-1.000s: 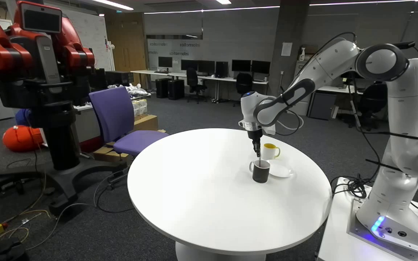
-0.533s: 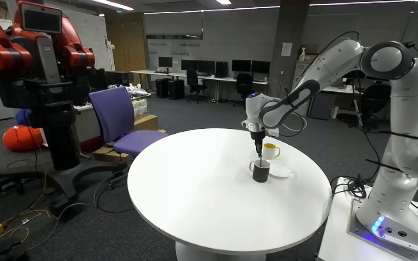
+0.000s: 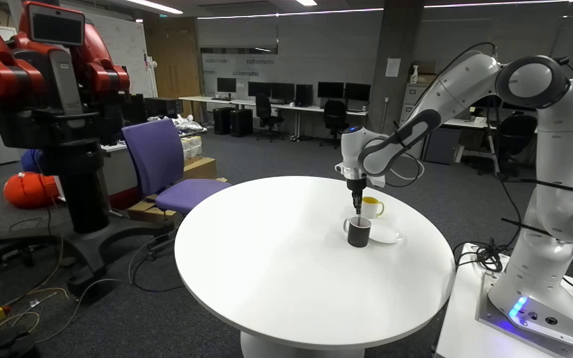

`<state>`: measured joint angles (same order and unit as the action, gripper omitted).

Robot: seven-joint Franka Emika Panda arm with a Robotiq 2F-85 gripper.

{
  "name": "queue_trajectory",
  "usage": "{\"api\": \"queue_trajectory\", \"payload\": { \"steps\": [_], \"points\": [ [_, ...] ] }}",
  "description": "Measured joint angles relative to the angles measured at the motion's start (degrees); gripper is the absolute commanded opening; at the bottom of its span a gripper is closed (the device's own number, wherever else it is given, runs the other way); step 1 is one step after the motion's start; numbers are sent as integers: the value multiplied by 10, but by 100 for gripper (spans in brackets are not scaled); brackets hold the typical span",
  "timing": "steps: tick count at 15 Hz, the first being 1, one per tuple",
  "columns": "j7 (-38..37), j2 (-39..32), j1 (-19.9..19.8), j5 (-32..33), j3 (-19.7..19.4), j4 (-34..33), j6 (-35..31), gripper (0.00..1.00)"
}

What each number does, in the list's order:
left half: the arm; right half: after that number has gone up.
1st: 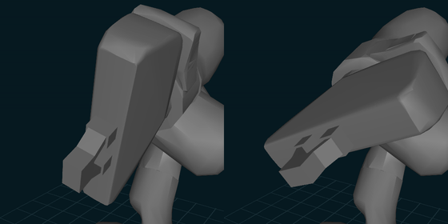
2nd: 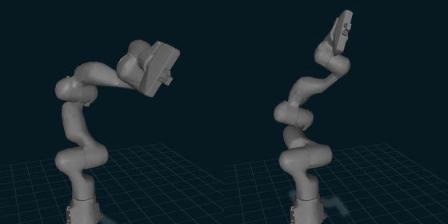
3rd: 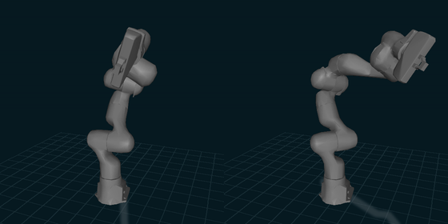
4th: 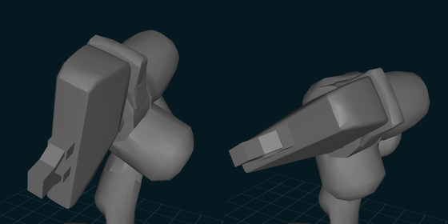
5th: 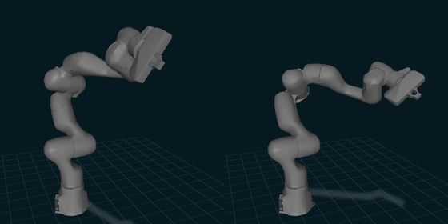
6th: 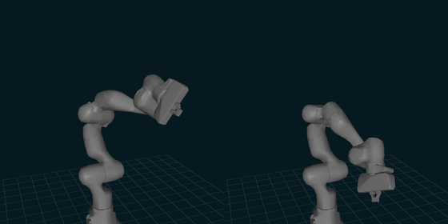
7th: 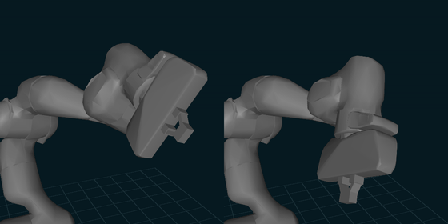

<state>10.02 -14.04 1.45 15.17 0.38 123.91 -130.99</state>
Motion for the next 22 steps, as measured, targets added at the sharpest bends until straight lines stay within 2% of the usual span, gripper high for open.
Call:
{"api": "queue_trajectory", "payload": {
  "steps": [22],
  "points": [
    [9,1,2,0,10,-4,-1,0]
  ]
}}
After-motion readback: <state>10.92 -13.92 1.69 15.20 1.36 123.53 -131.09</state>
